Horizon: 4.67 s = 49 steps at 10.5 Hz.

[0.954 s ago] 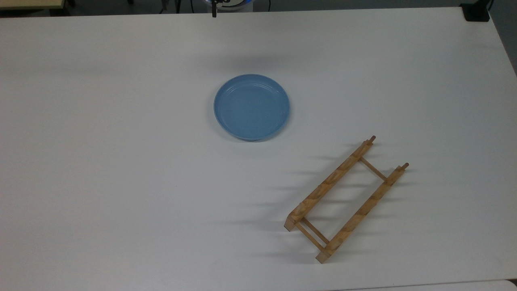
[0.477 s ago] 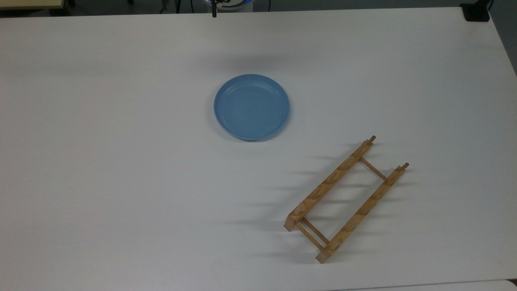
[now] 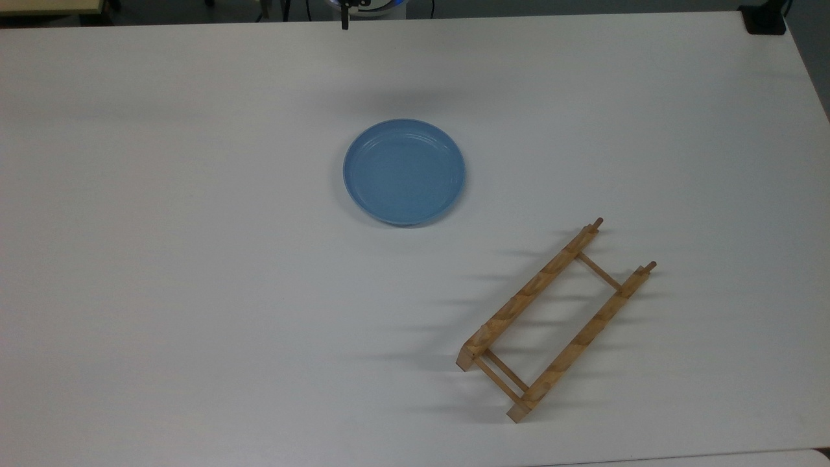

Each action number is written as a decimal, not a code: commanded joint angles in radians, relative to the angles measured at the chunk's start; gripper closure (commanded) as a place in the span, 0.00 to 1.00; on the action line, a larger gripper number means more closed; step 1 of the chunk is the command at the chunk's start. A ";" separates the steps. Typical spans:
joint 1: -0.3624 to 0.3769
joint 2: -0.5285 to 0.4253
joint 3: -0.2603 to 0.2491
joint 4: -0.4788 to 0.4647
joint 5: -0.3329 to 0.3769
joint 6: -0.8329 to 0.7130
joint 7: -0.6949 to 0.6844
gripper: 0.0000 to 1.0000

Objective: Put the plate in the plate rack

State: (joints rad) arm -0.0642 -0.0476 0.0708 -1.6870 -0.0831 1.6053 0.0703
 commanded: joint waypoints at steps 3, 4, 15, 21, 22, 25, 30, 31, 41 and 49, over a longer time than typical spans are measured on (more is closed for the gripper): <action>0.003 0.119 -0.003 -0.034 -0.001 0.059 -0.289 0.00; 0.003 0.144 -0.003 -0.052 -0.004 0.091 -0.346 0.00; 0.047 0.407 0.000 -0.166 -0.053 0.410 -0.313 0.89; 0.046 0.388 0.000 -0.116 -0.049 0.371 -0.310 1.00; 0.047 0.385 0.000 -0.061 -0.043 0.322 -0.305 1.00; 0.090 0.347 0.009 0.090 -0.038 0.271 -0.201 1.00; 0.207 0.344 0.004 0.265 -0.063 0.365 0.070 1.00; 0.240 0.341 0.004 0.267 -0.116 0.420 0.154 1.00; 0.486 0.455 0.007 0.260 -0.956 0.597 0.966 1.00; 0.520 0.512 0.007 0.228 -1.018 0.596 0.973 1.00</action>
State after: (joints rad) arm 0.4318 0.4558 0.0892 -1.4310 -1.0676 2.1782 1.0210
